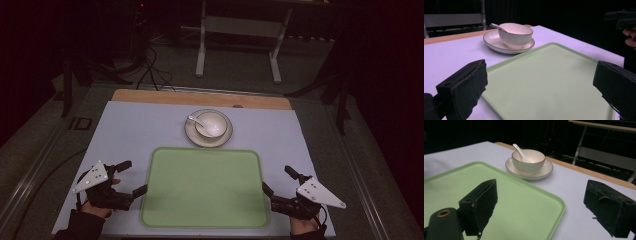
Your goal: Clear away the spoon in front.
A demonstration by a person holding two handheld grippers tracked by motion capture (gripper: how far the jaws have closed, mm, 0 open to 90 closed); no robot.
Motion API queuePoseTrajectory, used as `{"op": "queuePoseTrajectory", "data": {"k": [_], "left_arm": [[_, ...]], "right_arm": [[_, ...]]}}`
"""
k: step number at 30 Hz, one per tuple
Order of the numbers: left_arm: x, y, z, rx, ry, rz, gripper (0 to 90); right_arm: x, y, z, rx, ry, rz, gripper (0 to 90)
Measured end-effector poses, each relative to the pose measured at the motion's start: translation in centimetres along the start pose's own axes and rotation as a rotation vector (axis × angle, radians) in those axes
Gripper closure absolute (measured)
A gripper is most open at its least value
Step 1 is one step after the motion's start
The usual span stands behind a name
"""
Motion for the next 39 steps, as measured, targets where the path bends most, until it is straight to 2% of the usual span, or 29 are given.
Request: {"op": "queuePoseTrajectory", "data": {"k": [6,10,12,13,14,17,18,20,24,28,31,32,37,39], "left_arm": [[0.0,-0.1,-0.1,0.005,0.014,-0.014,0.0],[0.5,-0.2,0.3,0.018,0.028,0.010,0.0],[1.3,-0.2,1.0,0.006,0.011,0.013,0.0],[1.7,-0.3,1.4,0.001,0.007,0.001,0.0],[2.3,-0.6,2.1,-0.008,-0.008,-0.030,0.0],[2.9,-1.0,2.5,-0.028,-0.018,-0.048,0.0],[3.5,-1.4,2.7,-0.061,-0.018,-0.048,0.0],[3.8,-1.6,2.6,-0.068,-0.018,-0.053,0.0],[4.9,-2.7,2.0,-0.088,-0.001,-0.059,0.0],[6.2,-4.0,1.2,-0.080,-0.014,-0.089,0.0],[7.6,-5.2,0.2,-0.084,-0.012,-0.087,0.0],[7.6,-5.2,0.2,-0.084,-0.012,-0.087,0.0],[9.3,-6.9,-1.3,-0.057,-0.010,-0.086,0.0],[9.5,-7.3,-1.6,-0.053,-0.011,-0.088,0.0]], "right_arm": [[0.3,0.4,-0.2,-0.006,0.022,0.007,11.5],[0.4,0.4,-0.5,-0.002,0.031,0.013,11.5],[0.5,0.5,-0.6,-0.006,0.035,0.019,11.5],[0.5,0.5,-0.6,-0.006,0.035,0.019,11.5],[0.5,0.5,-0.6,-0.008,0.033,0.024,11.5],[0.6,0.5,-0.6,-0.010,0.032,0.026,11.5],[0.7,0.5,-0.6,-0.015,0.031,0.029,11.5],[0.7,0.5,-0.7,-0.012,0.031,0.031,11.5],[0.9,0.6,-0.7,-0.011,0.023,0.040,11.5],[0.9,0.6,-0.6,-0.006,0.014,0.045,11.4],[0.9,0.4,-0.6,-0.001,0.011,0.044,11.4],[0.9,0.4,-0.6,0.002,0.010,0.042,11.4],[0.9,0.4,-0.7,0.004,0.011,0.048,11.4],[0.9,0.4,-0.7,0.005,0.011,0.047,11.4]]}}
Point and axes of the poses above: each handheld gripper's, and its own axes: y roughly backward along the jaws, x roughly out of its top, z roughly to its right, the point moved 3 cm from there along -y, roughly forward along the jaws, and after that the axes turned 13 degrees about -x, right-handed, at the moved point
